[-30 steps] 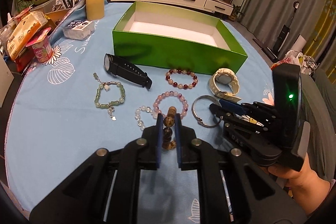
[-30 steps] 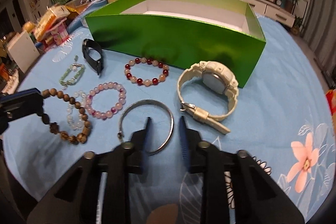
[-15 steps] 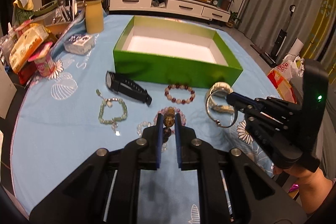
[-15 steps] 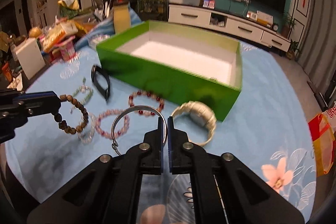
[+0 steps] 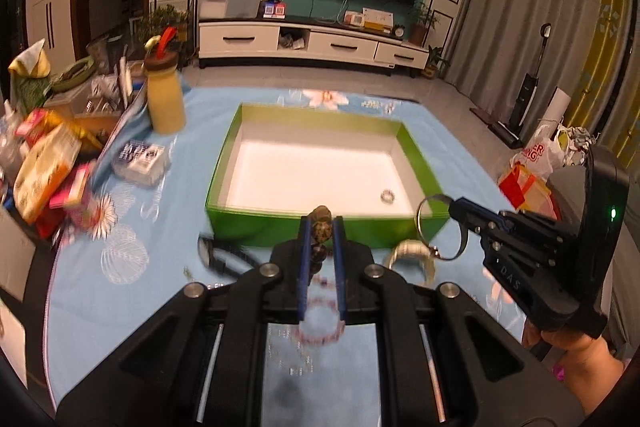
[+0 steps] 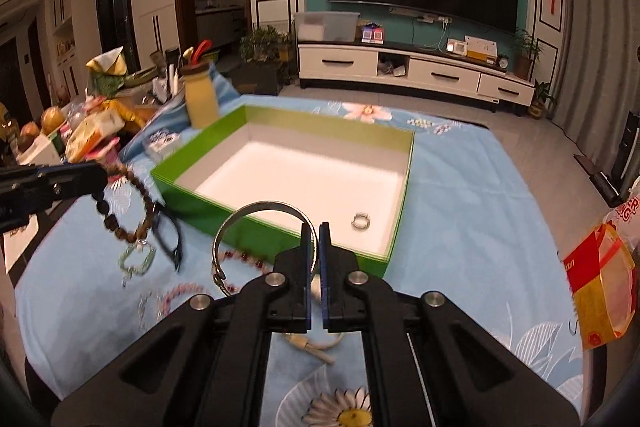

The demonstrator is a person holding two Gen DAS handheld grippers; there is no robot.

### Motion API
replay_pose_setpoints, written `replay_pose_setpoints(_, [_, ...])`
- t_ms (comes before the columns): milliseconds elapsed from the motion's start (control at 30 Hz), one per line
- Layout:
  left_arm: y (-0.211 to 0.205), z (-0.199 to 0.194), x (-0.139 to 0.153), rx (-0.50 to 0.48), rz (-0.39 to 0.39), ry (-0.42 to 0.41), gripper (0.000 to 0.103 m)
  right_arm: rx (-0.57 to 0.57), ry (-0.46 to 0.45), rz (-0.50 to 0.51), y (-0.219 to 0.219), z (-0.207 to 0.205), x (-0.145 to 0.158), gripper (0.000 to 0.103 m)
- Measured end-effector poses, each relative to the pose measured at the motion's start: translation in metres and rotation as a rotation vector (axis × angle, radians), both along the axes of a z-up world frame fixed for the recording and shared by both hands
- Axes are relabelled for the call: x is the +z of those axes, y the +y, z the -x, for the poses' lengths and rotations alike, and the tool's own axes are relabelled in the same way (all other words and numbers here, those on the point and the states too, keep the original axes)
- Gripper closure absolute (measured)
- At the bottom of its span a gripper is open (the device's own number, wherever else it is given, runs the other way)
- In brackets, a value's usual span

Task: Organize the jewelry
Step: 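Lower the wooden bracelet and silver bangle into the green box and release both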

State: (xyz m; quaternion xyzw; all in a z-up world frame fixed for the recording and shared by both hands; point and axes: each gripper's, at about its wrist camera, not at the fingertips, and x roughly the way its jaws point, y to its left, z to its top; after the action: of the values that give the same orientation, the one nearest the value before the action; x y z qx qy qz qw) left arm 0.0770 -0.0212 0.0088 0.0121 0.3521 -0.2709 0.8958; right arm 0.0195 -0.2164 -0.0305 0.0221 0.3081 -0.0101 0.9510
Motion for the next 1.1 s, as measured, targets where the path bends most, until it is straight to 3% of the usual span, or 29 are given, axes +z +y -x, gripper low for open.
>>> replay_pose_setpoints(267, [-0.034, -0.064, 0.008, 0.012, -0.012, 0.026, 0.092, 0.001, 0.042, -0.053, -0.010, -0.048, -0.004, 0.100])
replay_pose_setpoints(633, [-0.068, -0.139, -0.037, 0.066, -0.073, 0.155, 0.092, -0.033, 0.134, -0.010, -0.012, -0.110, -0.019, 0.100])
replay_pose_setpoints(967, [-0.063, -0.184, -0.059, 0.154, -0.108, 0.223, 0.092, -0.077, 0.188, 0.019, -0.005, -0.156, -0.026, 0.100])
replay_pose_setpoints(1067, [-0.062, -0.190, -0.062, 0.177, -0.135, 0.224, 0.090, -0.118, 0.208, -0.004, -0.010, -0.162, -0.031, 0.093])
replay_pose_setpoints(1100, [-0.063, -0.190, -0.061, 0.179, -0.140, 0.217, 0.083, -0.124, 0.206, -0.009, -0.011, -0.162, -0.030, 0.089])
